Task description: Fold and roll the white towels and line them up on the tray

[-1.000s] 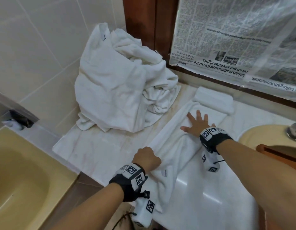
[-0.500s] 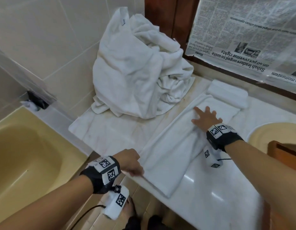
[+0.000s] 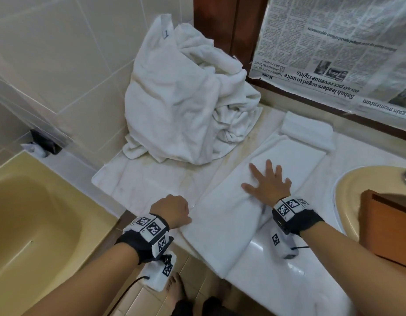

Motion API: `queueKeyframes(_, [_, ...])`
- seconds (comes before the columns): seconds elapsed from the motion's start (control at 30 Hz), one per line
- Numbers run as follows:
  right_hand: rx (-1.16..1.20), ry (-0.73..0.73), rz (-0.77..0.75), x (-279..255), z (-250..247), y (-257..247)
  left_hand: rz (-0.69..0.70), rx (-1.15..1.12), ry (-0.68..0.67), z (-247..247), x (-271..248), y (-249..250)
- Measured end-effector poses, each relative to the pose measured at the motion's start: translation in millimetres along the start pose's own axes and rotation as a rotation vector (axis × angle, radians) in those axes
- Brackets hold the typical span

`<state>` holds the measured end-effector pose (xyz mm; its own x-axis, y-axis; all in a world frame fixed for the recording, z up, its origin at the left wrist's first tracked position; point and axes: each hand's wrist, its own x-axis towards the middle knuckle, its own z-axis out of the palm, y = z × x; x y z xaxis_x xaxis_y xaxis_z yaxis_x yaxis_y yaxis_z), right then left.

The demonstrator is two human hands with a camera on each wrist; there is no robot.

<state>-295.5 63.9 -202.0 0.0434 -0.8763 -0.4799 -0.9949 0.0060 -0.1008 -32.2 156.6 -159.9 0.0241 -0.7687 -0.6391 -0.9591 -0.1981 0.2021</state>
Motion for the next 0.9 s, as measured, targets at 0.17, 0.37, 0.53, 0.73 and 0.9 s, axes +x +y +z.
queueKeyframes(0.17, [-0.077, -0.022, -0.049, -25, 9, -11, 0.279, -0.033, 0.162, 8, 11, 32])
queueKeyframes(0.37, [0.068, 0.099, -0.132, -39, -3, 1, 0.498, 0.243, 0.110, 33, 27, 64])
queueKeyframes(0.53, [0.013, 0.104, -0.008, 12, -24, 50, 0.487, 0.375, 0.093, 34, 22, 68])
queueKeyframes(0.73, [-0.049, 0.173, 0.033, 63, -55, 75, 0.504, 0.463, 0.088, 35, 11, 67])
queueKeyframes(0.9, [-0.041, 0.137, 0.067, 77, -70, 66, 0.528, 0.395, 0.120, 17, 17, 76])
